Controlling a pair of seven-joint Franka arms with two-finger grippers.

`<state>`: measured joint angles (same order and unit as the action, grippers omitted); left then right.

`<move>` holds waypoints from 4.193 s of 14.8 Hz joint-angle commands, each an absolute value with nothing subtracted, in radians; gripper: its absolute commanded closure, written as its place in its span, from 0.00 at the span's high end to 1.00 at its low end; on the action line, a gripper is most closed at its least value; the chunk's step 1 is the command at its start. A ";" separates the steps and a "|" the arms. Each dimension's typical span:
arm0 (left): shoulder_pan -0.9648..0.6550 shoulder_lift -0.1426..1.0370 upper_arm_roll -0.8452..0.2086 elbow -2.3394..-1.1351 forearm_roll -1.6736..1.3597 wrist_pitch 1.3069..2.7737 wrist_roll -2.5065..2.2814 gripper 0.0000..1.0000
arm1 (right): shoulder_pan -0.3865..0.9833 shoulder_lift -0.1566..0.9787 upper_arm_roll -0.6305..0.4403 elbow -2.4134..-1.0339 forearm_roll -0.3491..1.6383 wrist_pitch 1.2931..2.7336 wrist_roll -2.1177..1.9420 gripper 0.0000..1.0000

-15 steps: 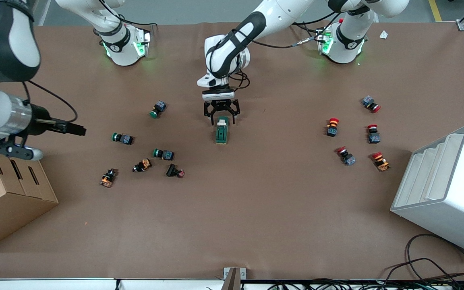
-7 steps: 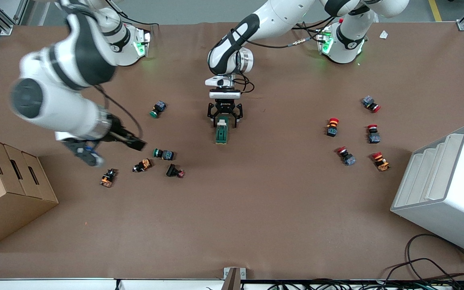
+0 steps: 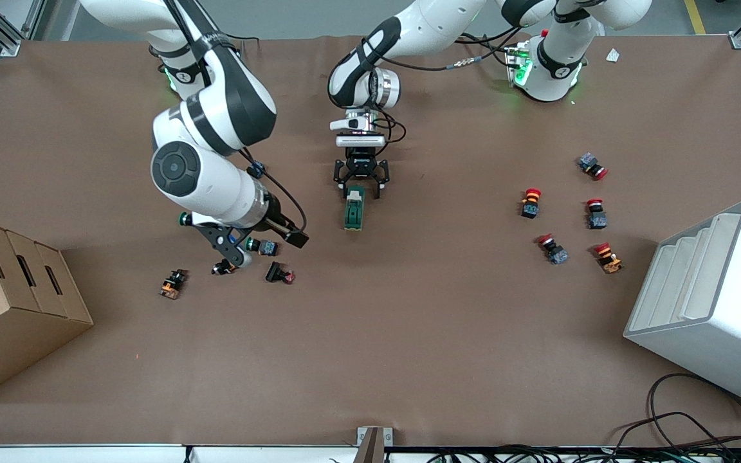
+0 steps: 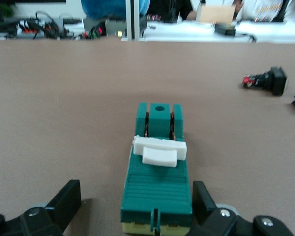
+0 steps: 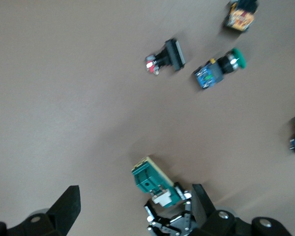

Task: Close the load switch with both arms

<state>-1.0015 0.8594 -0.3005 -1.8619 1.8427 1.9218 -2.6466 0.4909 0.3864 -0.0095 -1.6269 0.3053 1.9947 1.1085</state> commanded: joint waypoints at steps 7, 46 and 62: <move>-1.052 0.997 -0.285 -1.822 1.924 1.899 -2.705 0.99 | 0.578 0.399 -0.018 -1.782 0.357 2.221 1.114 1.00; -1.060 1.045 -0.262 -1.781 1.950 1.887 -2.697 0.99 | 0.798 0.500 -0.021 -1.942 0.477 2.643 1.104 1.00; -1.058 1.043 -0.259 -1.781 1.950 1.890 -2.695 0.99 | 0.788 0.603 -0.021 -1.809 0.474 2.628 1.106 1.00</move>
